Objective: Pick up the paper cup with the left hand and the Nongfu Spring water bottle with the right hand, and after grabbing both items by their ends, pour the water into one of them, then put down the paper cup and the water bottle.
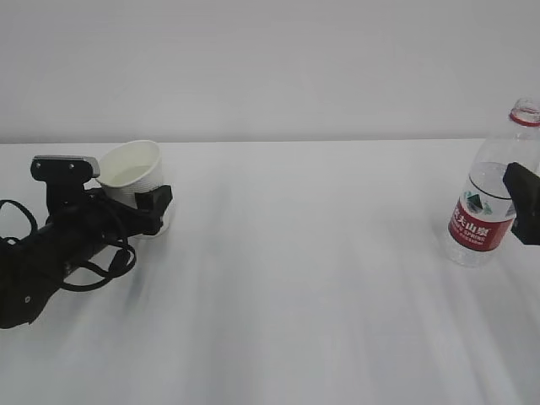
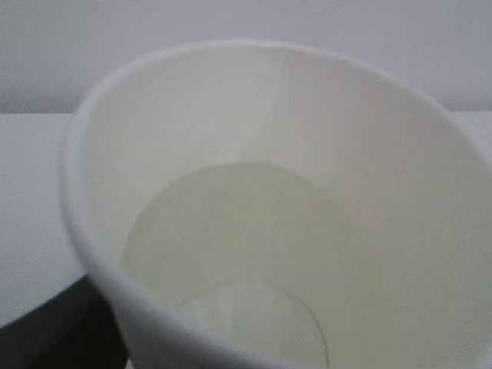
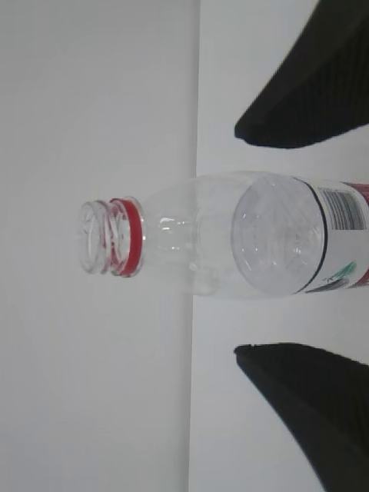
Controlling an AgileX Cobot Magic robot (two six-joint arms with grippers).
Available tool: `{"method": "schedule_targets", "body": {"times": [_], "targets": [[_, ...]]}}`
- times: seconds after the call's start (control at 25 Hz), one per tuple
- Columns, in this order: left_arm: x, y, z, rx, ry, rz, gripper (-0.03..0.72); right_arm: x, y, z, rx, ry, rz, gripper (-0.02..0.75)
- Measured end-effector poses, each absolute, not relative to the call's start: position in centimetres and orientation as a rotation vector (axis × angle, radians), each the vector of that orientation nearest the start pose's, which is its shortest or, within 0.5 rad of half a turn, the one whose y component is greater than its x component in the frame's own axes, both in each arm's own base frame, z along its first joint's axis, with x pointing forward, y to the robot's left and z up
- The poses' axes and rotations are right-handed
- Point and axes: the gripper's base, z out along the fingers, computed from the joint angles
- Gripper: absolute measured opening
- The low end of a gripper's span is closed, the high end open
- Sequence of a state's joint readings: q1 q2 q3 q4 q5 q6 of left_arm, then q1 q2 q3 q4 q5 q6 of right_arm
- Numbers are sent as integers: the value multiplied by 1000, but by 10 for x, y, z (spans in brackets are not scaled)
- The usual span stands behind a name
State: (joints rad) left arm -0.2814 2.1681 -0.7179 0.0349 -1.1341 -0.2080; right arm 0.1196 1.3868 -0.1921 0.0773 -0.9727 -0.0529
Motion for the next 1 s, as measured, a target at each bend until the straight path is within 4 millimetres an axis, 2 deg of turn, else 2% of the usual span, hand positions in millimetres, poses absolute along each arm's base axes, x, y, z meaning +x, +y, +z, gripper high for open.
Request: {"method": "schedule_targets", "body": {"times": [0.16, 0.52, 1.0], "targets": [[338, -101, 73, 103, 1811, -367, 688, 207, 19, 181, -62, 1706, 28, 593], [334, -99, 71, 99, 1824, -368, 692, 207, 19, 181, -62, 1702, 28, 593], [306, -91, 57, 87, 1928, -361, 683, 207, 19, 181, -62, 1698, 27, 593]]}}
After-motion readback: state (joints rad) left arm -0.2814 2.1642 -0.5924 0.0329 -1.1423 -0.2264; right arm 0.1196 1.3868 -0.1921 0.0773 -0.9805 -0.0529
